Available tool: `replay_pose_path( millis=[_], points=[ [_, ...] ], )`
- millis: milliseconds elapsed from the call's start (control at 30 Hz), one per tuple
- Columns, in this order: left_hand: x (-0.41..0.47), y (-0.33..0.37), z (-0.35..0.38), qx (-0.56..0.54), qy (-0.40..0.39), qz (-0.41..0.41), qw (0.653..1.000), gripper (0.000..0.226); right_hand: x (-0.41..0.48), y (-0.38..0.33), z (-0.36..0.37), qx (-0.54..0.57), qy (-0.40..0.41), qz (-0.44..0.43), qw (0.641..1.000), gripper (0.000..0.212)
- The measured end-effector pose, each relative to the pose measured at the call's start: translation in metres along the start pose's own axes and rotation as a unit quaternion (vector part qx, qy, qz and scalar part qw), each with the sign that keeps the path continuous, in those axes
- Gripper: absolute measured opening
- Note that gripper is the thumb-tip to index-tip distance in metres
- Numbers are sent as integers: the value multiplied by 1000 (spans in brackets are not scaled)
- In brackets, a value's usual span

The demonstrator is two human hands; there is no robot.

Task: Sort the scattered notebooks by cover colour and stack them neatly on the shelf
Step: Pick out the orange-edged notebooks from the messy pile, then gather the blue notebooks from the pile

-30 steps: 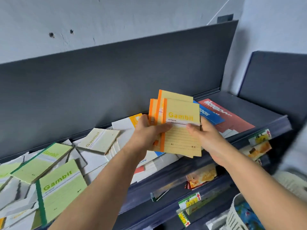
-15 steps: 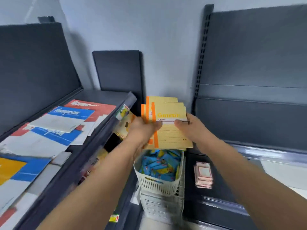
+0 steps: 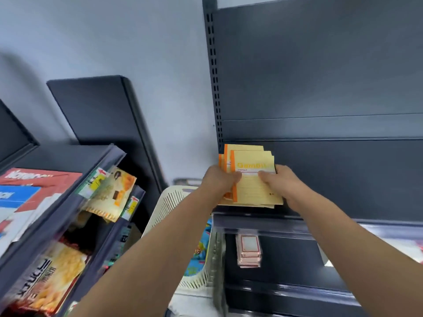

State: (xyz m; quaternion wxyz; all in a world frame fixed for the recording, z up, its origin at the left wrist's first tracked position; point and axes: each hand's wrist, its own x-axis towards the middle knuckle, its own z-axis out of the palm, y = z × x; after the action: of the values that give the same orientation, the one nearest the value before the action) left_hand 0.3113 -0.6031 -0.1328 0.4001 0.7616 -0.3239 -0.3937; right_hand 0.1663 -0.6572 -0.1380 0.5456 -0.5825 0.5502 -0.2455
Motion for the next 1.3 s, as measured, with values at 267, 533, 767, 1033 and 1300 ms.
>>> replay_pose_path(
  millis=[267,533,767,1033,1300],
  points=[
    [31,-18,13,136,35,-48,989,41,42,12,-4,-193,-38,-21,980,23],
    [26,-21,13,188,63,-53,979,47,37,5,2,-523,20,-83,848,55],
    [-2,-17,-15,279,105,36,954,41,7,-10,25,-601,60,-245,758,40],
    [-59,-45,-102,523,146,47,839,38,-35,-36,97,-624,16,-339,704,36],
    [-157,-112,-244,475,272,-76,834,37,-107,-68,223,-569,-94,-442,687,33]
  ],
)
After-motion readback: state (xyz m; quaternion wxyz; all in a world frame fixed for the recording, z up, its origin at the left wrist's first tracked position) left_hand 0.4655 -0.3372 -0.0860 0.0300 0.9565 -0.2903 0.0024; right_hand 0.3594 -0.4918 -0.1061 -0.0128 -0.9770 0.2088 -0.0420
